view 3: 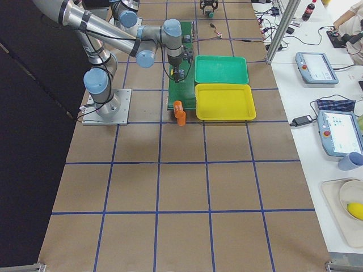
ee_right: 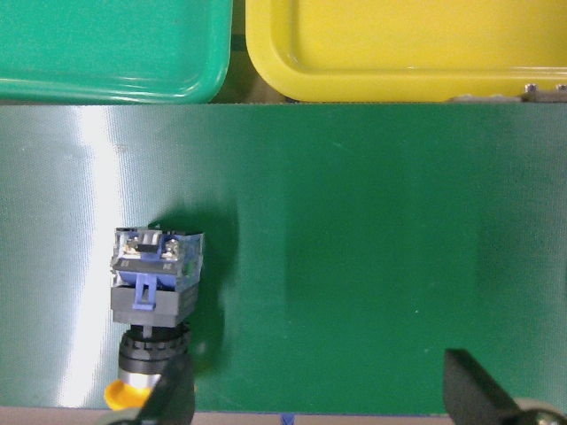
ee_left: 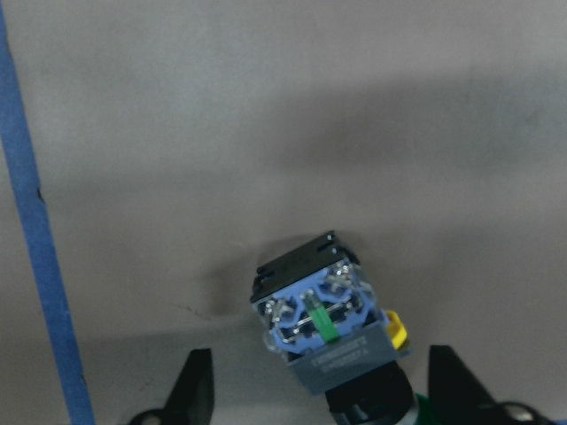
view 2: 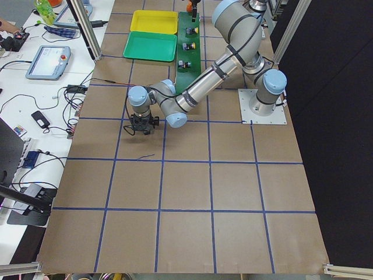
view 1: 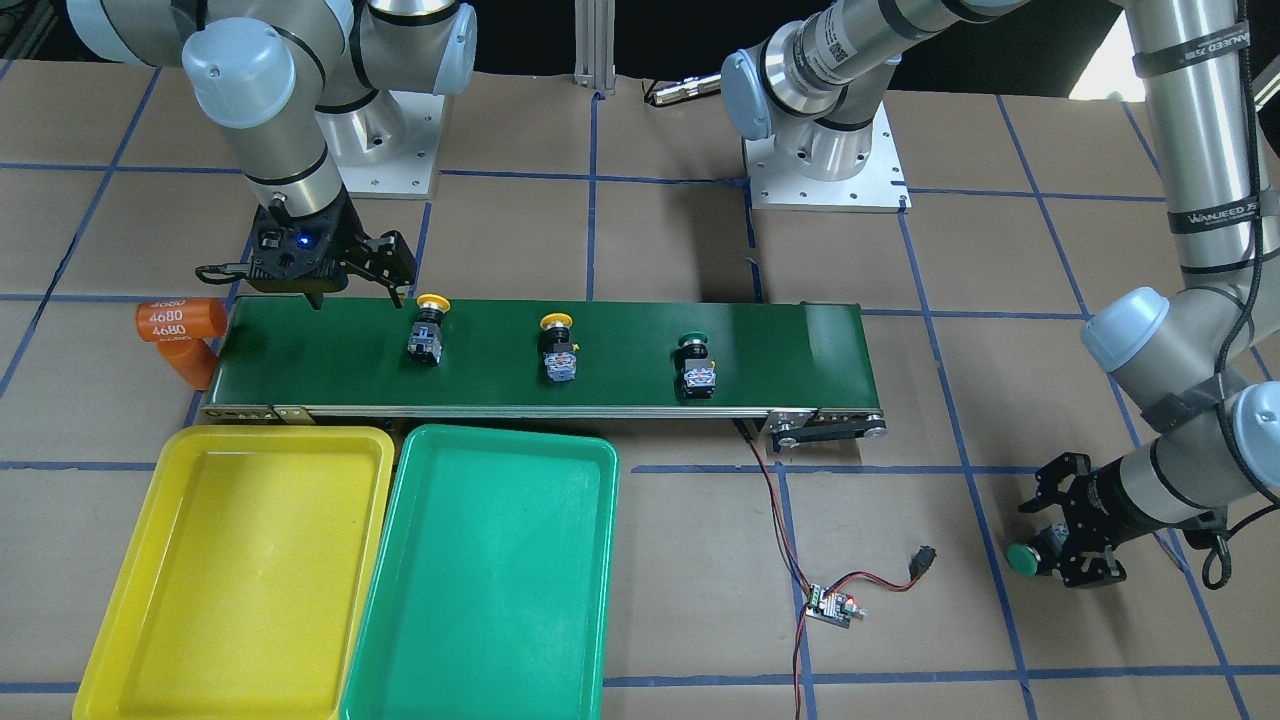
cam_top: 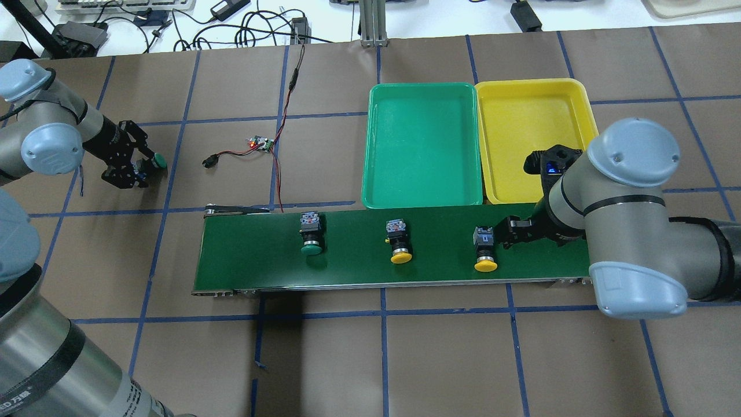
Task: Sort buttons by color to trays
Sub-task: 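Grasp yellow button with right gripper while left gripper places green button on belt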
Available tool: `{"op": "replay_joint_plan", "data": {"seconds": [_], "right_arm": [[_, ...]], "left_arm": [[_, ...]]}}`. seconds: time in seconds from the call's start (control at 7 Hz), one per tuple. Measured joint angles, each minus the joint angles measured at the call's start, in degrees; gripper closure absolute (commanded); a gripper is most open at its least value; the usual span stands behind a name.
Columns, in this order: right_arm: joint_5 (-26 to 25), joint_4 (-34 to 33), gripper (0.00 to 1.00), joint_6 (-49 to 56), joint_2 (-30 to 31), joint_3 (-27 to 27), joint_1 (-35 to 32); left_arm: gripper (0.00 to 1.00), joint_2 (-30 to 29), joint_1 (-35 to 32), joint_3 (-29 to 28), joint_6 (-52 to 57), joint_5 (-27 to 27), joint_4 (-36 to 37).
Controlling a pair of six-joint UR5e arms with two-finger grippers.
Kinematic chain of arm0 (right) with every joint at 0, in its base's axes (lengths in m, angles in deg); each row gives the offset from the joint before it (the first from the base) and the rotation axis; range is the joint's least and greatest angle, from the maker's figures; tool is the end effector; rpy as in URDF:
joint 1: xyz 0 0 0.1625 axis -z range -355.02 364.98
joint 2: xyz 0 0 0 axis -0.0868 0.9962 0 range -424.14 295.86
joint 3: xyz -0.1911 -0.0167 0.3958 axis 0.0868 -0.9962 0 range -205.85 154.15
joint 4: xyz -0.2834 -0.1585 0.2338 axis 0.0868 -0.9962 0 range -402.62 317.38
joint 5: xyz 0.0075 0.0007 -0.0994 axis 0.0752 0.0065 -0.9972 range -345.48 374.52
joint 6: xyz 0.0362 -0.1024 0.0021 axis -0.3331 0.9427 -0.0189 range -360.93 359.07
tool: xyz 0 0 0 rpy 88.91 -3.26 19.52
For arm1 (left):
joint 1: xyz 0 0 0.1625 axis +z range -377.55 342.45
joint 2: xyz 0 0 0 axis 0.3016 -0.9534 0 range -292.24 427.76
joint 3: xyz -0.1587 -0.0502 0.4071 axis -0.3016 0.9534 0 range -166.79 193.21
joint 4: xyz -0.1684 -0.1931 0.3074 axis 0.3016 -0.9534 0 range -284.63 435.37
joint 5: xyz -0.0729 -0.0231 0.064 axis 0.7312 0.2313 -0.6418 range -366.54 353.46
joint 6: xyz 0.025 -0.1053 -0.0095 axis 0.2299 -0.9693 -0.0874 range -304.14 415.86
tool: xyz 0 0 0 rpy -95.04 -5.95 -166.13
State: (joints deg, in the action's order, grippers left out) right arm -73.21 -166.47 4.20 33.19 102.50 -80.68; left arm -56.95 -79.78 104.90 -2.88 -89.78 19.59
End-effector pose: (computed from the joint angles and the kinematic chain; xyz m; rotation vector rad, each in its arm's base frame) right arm 0.1090 -0.3814 0.3009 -0.0230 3.1050 -0.0815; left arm 0.1734 -0.6429 0.1885 2.0833 -2.2089 -0.1037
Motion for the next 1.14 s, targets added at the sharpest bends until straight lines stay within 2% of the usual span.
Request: {"op": "replay_joint_plan", "data": {"seconds": [0.43,0.71,0.86,1.0,1.14], "right_arm": [[0.3,-2.4,0.00,0.0,-3.0,0.0,-0.5],[0.2,-3.8,0.00,-0.1,-4.9,-0.1,-1.1],[0.3,-3.9,0.03,-0.1,-5.1,-0.2,-1.1],[0.3,-3.9,0.16,0.0,-5.2,-0.2,-1.2],[0.2,-4.1,0.34,0.4,-5.6,-0.1,-1.2]], "left_arm": [[1.00,1.7,-0.2,-0.1,3.6,0.1,-1.5],[1.00,5.5,-1.5,0.5,12.8,0.1,-5.5],[1.00,8.3,-2.8,1.2,17.5,0.1,-8.3],[1.00,11.5,-4.3,2.7,23.8,0.1,-10.5],[1.00,14.6,-5.5,5.3,32.4,0.1,-12.0]]}}
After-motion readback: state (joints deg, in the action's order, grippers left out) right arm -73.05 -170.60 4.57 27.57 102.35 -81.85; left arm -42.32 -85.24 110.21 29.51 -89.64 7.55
